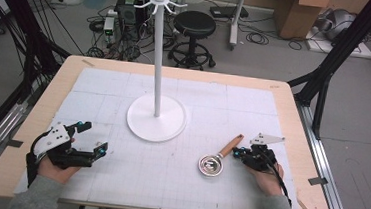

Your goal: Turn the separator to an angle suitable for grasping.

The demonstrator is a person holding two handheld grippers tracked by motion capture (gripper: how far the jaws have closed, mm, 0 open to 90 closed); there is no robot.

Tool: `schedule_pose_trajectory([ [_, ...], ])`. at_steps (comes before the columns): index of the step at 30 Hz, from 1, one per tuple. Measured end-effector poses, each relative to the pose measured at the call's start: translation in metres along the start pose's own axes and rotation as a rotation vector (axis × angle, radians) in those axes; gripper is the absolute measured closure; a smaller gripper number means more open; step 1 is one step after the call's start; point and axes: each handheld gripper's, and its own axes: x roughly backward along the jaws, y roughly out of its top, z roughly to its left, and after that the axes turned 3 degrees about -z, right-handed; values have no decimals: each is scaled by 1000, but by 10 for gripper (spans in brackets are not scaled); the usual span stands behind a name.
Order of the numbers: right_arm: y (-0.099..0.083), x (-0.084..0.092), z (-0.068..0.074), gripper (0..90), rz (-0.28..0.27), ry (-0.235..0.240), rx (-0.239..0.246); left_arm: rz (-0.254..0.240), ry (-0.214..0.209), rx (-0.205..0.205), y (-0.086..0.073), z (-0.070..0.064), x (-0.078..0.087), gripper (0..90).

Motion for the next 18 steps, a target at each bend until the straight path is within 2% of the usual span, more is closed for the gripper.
schedule_pose_trajectory([
  [8, 10, -14, 2, 900, 1, 7, 33, 5, 3, 5, -1, 1, 3, 63],
  [12, 14, -17, 3, 900, 3, 11, 31, 2, 8, 3, -1, 1, 6, 63],
  [18, 22, -28, 9, 900, 10, 26, 55, 7, 12, 4, -2, 1, 8, 63],
])
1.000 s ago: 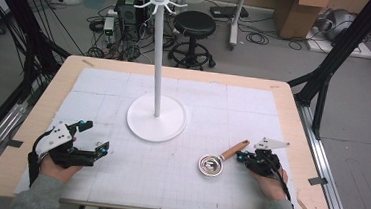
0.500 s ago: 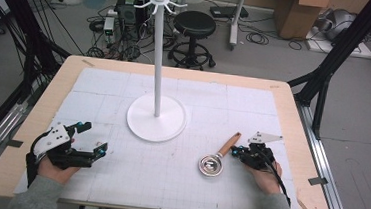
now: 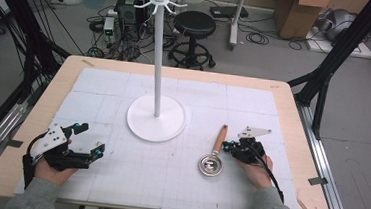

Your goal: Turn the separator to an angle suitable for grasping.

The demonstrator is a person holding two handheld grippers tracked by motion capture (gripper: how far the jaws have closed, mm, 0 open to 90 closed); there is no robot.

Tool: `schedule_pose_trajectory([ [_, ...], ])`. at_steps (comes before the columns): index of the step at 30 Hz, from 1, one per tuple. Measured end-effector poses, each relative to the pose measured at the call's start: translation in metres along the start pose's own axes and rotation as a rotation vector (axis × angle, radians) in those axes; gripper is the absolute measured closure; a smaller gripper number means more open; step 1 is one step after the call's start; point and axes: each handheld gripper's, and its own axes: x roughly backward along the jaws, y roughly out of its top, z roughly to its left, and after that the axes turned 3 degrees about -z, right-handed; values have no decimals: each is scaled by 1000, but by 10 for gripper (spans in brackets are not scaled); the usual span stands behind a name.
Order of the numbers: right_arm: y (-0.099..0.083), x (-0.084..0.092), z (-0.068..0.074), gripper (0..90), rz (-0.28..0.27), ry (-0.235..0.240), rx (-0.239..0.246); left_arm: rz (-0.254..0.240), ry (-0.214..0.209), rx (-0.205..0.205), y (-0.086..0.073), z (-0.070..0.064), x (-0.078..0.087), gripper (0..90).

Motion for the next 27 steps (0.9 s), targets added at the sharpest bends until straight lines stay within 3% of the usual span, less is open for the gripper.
schedule_pose_trajectory([
  [18, 16, -21, 13, 900, 12, 26, 45, 24, 6, 3, -1, 0, 2, 63],
  [24, 17, -22, 14, 900, 13, 31, 38, 24, 7, 0, -1, 0, 2, 62],
  [27, 18, -19, 16, 900, 10, 23, 59, 20, 7, 1, -1, 1, 2, 63],
])
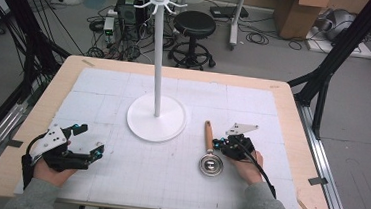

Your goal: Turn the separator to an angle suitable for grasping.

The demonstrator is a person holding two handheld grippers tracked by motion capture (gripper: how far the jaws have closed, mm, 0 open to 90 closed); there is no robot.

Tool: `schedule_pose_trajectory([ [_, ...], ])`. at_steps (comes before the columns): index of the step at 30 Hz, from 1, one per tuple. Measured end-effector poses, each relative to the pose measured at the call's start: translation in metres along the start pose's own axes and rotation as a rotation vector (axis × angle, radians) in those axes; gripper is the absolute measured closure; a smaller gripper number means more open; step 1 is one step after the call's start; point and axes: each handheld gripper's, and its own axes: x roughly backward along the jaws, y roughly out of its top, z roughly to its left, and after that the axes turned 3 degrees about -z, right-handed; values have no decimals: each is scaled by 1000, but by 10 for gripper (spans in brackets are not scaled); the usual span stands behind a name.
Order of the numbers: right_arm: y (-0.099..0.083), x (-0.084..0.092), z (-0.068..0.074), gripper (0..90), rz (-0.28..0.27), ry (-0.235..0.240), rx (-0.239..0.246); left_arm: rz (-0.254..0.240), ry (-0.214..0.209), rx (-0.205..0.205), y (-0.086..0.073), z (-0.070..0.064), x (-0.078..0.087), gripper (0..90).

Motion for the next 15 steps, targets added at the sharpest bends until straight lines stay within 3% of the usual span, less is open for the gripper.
schedule_pose_trajectory([
  [7, 7, 13, 6, 900, -71, 28, -24, 5, -5, 0, 0, 0, -3, 63],
  [11, 14, 11, 13, 900, -67, 52, 5, 5, -7, -1, 0, 0, -4, 63],
  [15, 19, 4, 24, 900, -26, 75, 68, 8, -5, 2, 0, 0, -3, 63],
])
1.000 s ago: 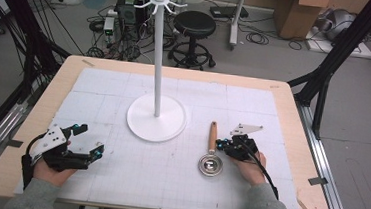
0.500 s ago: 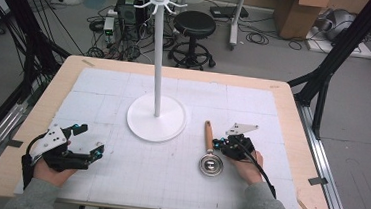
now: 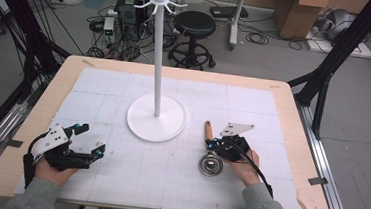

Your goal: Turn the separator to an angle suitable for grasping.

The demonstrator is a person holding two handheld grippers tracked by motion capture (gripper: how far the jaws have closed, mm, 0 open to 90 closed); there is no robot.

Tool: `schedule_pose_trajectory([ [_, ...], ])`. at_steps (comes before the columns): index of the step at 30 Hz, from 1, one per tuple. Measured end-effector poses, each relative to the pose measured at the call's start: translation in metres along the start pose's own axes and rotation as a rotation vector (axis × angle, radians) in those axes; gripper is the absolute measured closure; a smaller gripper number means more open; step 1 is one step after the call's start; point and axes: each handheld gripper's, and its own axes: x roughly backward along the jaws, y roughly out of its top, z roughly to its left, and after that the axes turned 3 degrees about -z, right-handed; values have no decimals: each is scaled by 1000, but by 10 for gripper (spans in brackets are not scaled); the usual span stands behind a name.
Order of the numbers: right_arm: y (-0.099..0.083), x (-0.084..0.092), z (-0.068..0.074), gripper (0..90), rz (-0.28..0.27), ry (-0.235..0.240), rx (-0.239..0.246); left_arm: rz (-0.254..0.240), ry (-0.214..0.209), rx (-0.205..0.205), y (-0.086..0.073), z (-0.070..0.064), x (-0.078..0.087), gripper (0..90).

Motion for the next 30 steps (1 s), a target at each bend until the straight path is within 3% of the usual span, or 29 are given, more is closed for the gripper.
schedule_pose_trajectory([
  [8, 4, -14, 8, 900, 67, 35, 21, 12, -1, 0, -1, 1, 1, 63],
  [18, 12, -24, 16, 900, 129, 31, 48, 0, 7, -14, -1, -1, 6, 63],
  [24, 13, -28, 15, 900, 170, 29, 37, 8, 18, -8, -2, 0, 10, 63],
  [30, 13, -30, 15, 900, 180, 33, 42, 12, 22, -5, -3, 2, 10, 63],
])
